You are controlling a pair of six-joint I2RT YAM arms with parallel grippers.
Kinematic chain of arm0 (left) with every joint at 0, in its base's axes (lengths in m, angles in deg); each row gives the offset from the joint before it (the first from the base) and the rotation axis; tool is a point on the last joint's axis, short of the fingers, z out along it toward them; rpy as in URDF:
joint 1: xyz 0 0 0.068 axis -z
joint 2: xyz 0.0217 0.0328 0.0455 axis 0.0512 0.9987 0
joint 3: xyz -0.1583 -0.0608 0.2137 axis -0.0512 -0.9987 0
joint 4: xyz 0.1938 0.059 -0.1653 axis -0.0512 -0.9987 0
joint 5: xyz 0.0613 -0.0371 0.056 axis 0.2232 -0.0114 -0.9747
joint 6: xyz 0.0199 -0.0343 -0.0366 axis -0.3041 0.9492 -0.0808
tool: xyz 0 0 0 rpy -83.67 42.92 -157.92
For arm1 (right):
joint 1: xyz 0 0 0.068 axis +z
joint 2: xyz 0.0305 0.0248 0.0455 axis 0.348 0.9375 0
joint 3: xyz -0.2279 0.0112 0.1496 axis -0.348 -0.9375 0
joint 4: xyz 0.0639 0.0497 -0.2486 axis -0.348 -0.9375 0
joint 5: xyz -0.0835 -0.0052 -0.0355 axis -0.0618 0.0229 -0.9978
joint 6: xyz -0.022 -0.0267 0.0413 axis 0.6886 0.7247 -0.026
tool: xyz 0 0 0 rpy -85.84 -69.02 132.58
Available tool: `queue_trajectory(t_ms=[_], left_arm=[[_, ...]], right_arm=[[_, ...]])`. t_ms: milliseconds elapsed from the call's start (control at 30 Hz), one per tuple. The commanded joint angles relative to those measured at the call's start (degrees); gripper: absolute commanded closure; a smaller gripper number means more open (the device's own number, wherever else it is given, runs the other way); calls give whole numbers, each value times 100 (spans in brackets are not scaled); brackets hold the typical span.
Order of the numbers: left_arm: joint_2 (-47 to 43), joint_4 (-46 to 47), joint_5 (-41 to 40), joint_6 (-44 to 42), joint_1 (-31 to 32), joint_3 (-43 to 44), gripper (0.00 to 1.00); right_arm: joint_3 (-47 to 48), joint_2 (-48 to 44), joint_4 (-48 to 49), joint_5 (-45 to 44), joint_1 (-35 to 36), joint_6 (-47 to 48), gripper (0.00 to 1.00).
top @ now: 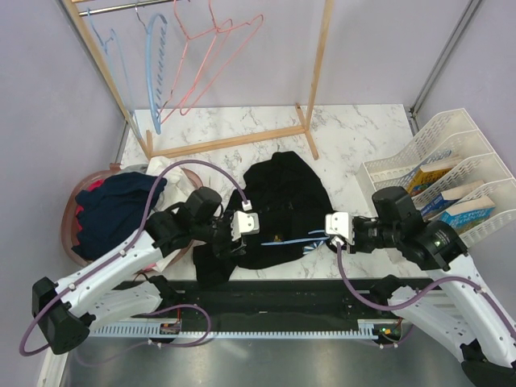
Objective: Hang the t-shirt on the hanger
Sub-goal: Pick up the hanger from the clothesline.
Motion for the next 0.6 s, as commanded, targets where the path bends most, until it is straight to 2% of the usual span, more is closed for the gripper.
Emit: queue_trajectory(t_ms=[0, 267, 567], left_arm=[[161, 387, -107, -189, -21, 217, 43], [56, 466, -310, -75, -21, 156, 42], [30, 554, -591, 170, -38, 59, 42]], right_arm=[[-343, -5, 375, -391, -24, 256, 100], [-721, 179, 1386, -621, -24, 133, 100], [-695, 294, 1554, -244, -24, 202, 100]])
